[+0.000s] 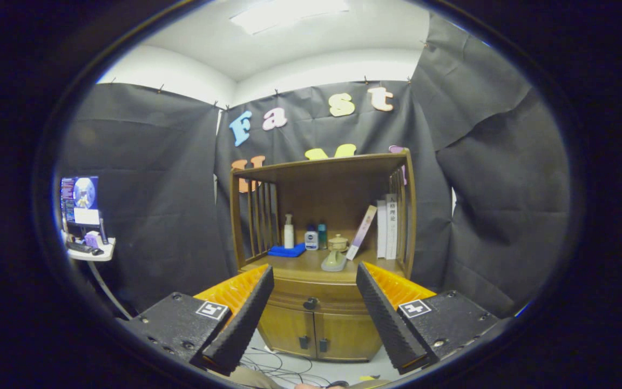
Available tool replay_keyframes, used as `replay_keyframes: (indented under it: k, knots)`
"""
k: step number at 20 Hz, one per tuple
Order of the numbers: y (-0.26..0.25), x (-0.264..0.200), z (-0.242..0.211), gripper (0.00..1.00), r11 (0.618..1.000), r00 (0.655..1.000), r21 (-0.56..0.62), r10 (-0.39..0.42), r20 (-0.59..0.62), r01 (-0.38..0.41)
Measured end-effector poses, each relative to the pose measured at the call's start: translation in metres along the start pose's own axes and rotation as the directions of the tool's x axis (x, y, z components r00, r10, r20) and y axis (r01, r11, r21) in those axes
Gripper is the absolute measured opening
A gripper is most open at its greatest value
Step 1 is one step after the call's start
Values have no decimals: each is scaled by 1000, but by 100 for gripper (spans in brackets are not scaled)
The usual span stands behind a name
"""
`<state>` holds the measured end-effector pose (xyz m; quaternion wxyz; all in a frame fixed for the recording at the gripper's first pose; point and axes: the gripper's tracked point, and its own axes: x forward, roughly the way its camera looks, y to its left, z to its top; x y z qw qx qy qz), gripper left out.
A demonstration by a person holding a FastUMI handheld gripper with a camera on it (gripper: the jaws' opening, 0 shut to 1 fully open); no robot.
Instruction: Pull open the drawer, take out the items inside it, and place them on the countertop above the cabinet.
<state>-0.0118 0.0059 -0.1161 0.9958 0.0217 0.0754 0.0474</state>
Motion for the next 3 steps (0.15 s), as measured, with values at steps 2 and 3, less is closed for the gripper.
replay_keyframes:
  k: [2,3]
  knots:
    - [-5,-4,2,100,1000,1000,4,0,9,0]
    - [-7,-4,3,100,1000,1000,7,1,11,-1]
